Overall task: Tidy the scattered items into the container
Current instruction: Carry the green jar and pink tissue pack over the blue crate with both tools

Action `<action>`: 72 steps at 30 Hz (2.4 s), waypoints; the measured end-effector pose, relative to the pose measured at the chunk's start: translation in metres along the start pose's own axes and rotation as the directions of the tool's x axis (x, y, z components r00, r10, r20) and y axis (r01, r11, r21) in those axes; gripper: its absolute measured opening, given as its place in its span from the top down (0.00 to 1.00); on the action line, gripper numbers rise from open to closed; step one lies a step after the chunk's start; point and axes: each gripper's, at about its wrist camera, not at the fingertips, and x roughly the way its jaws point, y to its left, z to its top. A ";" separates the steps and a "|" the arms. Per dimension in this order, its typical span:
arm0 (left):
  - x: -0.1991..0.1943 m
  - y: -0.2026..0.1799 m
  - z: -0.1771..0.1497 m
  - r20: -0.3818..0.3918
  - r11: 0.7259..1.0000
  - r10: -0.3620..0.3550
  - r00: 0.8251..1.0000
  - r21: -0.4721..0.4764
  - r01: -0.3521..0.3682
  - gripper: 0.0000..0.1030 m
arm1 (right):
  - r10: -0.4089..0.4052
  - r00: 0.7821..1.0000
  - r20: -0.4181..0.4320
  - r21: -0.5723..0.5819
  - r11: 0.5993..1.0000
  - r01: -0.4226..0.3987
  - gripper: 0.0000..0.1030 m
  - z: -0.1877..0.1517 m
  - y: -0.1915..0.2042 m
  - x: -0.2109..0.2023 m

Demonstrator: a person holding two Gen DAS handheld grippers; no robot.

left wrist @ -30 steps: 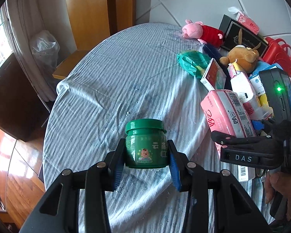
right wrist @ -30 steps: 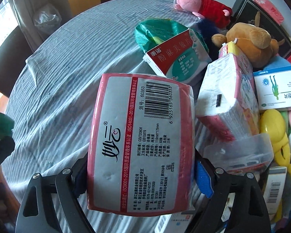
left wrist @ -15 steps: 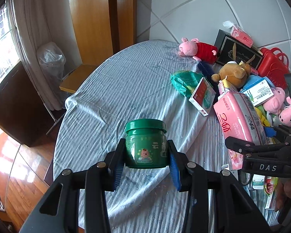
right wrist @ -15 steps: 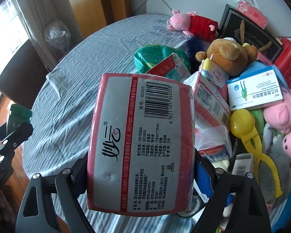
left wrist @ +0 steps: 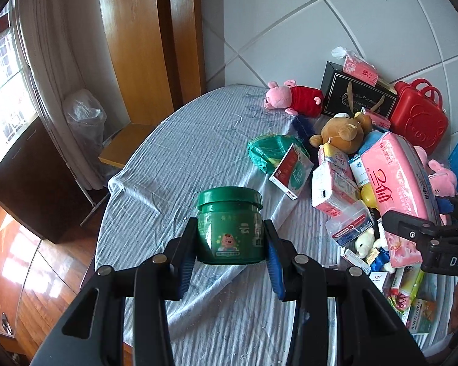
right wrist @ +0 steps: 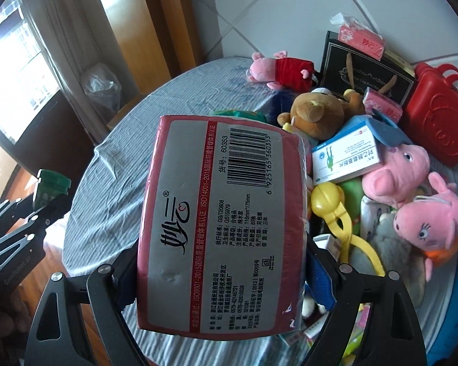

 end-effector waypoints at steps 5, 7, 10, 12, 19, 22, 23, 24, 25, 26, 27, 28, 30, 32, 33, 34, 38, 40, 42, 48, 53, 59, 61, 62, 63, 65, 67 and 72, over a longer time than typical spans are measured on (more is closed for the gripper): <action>-0.017 -0.021 0.008 0.013 1.000 0.005 1.000 -0.004 -0.005 0.61 | 0.016 0.999 0.032 0.017 1.000 -0.016 0.14 -0.001 -0.017 -0.036; -0.026 -0.031 0.012 0.024 1.000 0.017 1.000 0.000 -0.017 0.61 | 0.022 0.999 0.049 0.021 1.000 -0.023 0.14 -0.001 -0.025 -0.051; -0.041 -0.048 0.019 0.038 1.000 0.023 0.999 0.003 -0.023 0.61 | 0.030 0.997 0.069 0.021 0.999 -0.032 0.14 0.000 -0.037 -0.073; -0.052 -0.059 0.024 0.050 1.000 0.018 0.999 0.003 -0.018 0.61 | 0.033 0.996 0.082 0.021 0.999 -0.035 0.14 0.000 -0.046 -0.088; -0.083 -0.105 0.037 0.069 1.000 -0.006 0.998 0.011 0.005 0.61 | 0.029 0.992 0.119 0.023 0.999 -0.032 0.14 -0.007 -0.082 -0.135; -0.089 -0.124 0.041 0.051 1.000 -0.014 0.999 0.006 0.014 0.61 | 0.024 0.991 0.134 0.025 0.999 -0.028 0.14 -0.009 -0.100 -0.154; -0.090 -0.131 0.042 0.047 1.000 -0.015 0.999 0.007 0.015 0.61 | 0.022 0.990 0.139 0.028 0.999 -0.026 0.14 -0.010 -0.107 -0.160; -0.092 -0.138 0.043 0.045 1.000 -0.017 0.999 0.010 0.016 0.61 | 0.019 0.990 0.143 0.032 0.999 -0.024 0.14 -0.011 -0.113 -0.165; -0.095 -0.146 0.043 0.044 1.000 -0.018 0.999 0.016 0.018 0.61 | 0.015 0.989 0.145 0.035 0.999 -0.020 0.14 -0.012 -0.119 -0.170; -0.097 -0.153 0.044 0.044 1.000 -0.019 0.999 0.023 0.018 0.61 | 0.010 0.989 0.146 0.038 0.999 -0.015 0.14 -0.014 -0.126 -0.174; -0.099 -0.160 0.044 0.043 0.999 -0.021 0.999 0.028 0.020 0.61 | 0.007 0.989 0.146 0.042 0.999 -0.013 0.14 -0.016 -0.132 -0.179; -0.101 -0.167 0.044 0.042 0.999 -0.023 0.999 0.031 0.022 0.61 | 0.005 0.989 0.146 0.045 0.999 -0.012 0.14 -0.019 -0.138 -0.183; -0.104 -0.181 0.046 0.041 0.999 -0.025 0.999 0.035 0.024 0.61 | 0.000 0.989 0.149 0.048 0.999 -0.007 0.14 -0.023 -0.150 -0.190; -0.108 -0.193 0.047 0.043 0.999 -0.028 0.999 0.039 0.026 0.61 | 0.000 0.988 0.152 0.052 0.999 -0.008 0.14 -0.026 -0.161 -0.197; -0.110 -0.199 0.047 0.046 0.999 -0.029 0.999 0.041 0.027 0.61 | -0.001 0.988 0.154 0.054 0.999 -0.007 0.14 -0.028 -0.167 -0.200; -0.111 -0.206 0.048 0.047 0.999 -0.029 0.998 0.043 0.027 0.61 | -0.001 0.988 0.157 0.056 0.998 -0.008 0.14 -0.029 -0.172 -0.203; -0.119 -0.231 0.051 0.054 0.998 -0.032 0.998 0.059 0.029 0.61 | -0.002 0.985 0.171 0.060 0.998 -0.009 0.14 -0.035 -0.192 -0.217; -0.123 -0.245 0.054 0.061 0.997 -0.035 0.998 0.070 0.031 0.61 | -0.003 0.984 0.180 0.066 0.998 -0.009 0.14 -0.037 -0.202 -0.225; -0.127 -0.259 0.057 0.068 0.996 -0.040 0.997 0.081 0.034 0.61 | -0.003 0.982 0.188 0.072 0.997 -0.011 0.14 -0.039 -0.212 -0.233; -0.146 -0.302 0.065 0.085 0.991 -0.071 0.994 0.118 0.060 0.61 | -0.010 0.980 0.201 0.087 0.996 -0.008 0.14 -0.049 -0.247 -0.252; -0.162 -0.340 0.073 0.102 0.984 -0.104 0.989 0.154 0.088 0.61 | -0.025 0.979 0.204 0.140 0.990 -0.004 0.14 -0.061 -0.286 -0.269; -0.174 -0.392 0.081 0.112 0.968 -0.151 0.982 0.216 0.124 0.61 | -0.052 0.970 0.239 0.190 0.982 0.006 0.14 -0.072 -0.324 -0.298; -0.178 -0.412 0.082 0.112 0.960 -0.171 0.979 0.243 0.140 0.61 | -0.064 0.966 0.252 0.203 0.979 0.011 0.14 -0.076 -0.335 -0.310; -0.180 -0.422 0.083 0.110 0.955 -0.181 0.977 0.256 0.148 0.61 | -0.069 0.964 0.258 0.211 0.977 0.013 0.14 -0.079 -0.342 -0.315; -0.183 -0.433 0.084 0.109 0.951 -0.193 0.975 0.267 0.159 0.61 | -0.074 0.962 0.262 0.219 0.976 0.015 0.14 -0.081 -0.349 -0.319; -0.188 -0.454 0.084 0.110 0.939 -0.213 0.971 0.296 0.173 0.61 | -0.086 0.959 0.272 0.237 0.971 0.020 0.14 -0.087 -0.360 -0.328; -0.193 -0.475 0.083 0.110 0.928 -0.234 0.966 0.322 0.187 0.61 | -0.100 0.954 0.281 0.261 0.965 0.024 0.14 -0.092 -0.373 -0.336; -0.202 -0.523 0.082 0.107 0.897 -0.284 0.953 0.381 0.225 0.61 | -0.158 0.943 0.292 0.332 0.942 0.055 0.14 -0.111 -0.408 -0.357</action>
